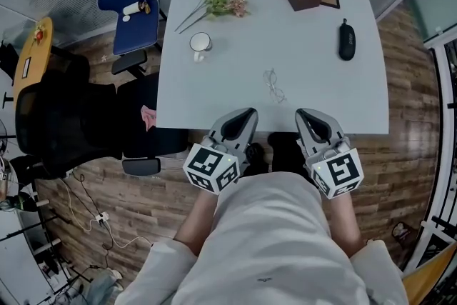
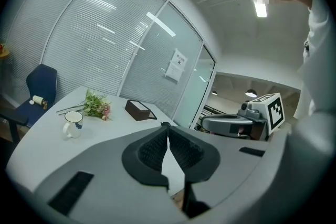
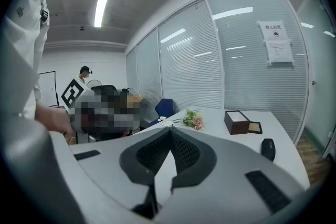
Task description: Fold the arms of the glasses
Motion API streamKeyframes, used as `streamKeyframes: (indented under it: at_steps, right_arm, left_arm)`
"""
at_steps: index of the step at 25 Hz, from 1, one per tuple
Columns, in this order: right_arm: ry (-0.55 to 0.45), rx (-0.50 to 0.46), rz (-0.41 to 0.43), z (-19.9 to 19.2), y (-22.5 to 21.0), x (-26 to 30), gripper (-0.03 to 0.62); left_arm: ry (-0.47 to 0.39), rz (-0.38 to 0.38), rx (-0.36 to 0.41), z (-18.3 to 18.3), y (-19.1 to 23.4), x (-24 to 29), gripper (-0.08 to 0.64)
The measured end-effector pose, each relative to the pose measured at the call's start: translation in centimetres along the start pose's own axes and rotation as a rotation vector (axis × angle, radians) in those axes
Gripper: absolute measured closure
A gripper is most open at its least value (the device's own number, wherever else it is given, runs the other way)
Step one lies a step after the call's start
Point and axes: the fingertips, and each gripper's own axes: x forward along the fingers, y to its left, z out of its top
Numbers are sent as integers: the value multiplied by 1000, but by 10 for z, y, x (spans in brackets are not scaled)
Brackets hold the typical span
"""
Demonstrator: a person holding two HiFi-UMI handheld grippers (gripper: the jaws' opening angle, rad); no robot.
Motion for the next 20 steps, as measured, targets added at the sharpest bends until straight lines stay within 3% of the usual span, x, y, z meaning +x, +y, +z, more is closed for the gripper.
streamKeyframes:
  at_steps: [20]
  right_arm:
    - [-6,20,-34,-8,-8,-22,588]
  left_arm:
    - [14,-70,0,-7,-32,24,532]
